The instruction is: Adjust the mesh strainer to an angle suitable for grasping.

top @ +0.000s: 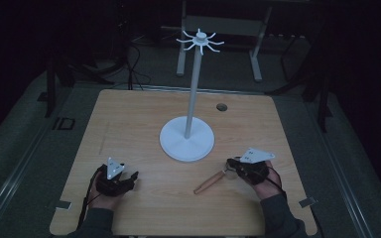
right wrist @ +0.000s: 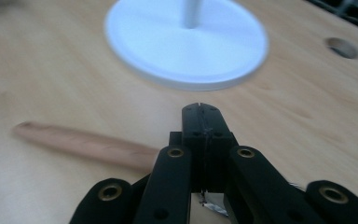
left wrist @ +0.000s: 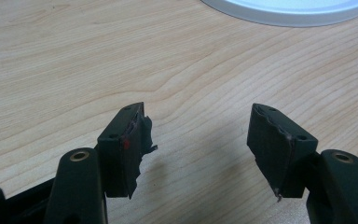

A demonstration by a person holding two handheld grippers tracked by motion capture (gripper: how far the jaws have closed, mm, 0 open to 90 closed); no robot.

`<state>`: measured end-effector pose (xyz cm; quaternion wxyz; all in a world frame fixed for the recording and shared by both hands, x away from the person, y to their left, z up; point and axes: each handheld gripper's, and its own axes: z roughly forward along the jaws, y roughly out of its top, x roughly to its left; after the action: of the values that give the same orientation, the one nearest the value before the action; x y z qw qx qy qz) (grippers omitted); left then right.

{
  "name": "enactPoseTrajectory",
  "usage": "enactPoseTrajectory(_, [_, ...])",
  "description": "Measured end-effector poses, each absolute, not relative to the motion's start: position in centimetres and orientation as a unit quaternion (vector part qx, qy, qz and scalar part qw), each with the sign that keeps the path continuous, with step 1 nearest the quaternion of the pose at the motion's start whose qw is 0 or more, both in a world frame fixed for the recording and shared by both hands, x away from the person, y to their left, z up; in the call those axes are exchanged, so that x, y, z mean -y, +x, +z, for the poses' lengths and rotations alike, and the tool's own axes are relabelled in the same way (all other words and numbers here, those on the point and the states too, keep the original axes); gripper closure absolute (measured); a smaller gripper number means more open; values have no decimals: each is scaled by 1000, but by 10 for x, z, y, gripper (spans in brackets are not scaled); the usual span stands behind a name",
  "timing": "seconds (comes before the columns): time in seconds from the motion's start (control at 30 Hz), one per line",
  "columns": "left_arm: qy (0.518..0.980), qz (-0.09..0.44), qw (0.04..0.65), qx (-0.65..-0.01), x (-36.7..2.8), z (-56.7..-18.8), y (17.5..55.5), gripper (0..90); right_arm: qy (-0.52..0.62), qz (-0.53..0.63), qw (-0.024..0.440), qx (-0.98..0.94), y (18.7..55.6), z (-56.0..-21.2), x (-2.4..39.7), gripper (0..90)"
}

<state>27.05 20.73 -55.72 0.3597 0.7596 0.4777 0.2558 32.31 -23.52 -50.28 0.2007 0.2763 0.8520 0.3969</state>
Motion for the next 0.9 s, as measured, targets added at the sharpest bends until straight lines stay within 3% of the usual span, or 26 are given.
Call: enactPoseTrajectory(0.9, [762, 259, 359, -473, -206, -556, 270, 376, 162, 368, 127, -907, 260, -550, 174, 898])
